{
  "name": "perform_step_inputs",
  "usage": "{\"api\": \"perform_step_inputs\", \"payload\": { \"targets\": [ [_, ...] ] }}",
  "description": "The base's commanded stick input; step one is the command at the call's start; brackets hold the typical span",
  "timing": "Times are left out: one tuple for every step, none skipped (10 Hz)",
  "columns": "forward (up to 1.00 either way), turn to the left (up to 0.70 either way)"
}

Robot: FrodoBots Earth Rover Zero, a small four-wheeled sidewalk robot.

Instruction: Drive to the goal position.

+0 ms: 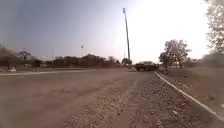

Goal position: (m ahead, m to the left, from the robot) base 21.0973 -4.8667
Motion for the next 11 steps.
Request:
{"api": "perform_step_inputs", "payload": {
  "targets": [
    [0.7, -0.35],
    [0.7, -0.35],
    [0.7, -0.27],
    [0.7, -0.1],
    [0.7, 0.0],
    [0.7, 0.0],
    [0.7, 0.0],
    [0.7, 0.0],
    [0.7, 0.0],
    [0.7, 0.0],
    [0.7, 0.0]
  ]
}}
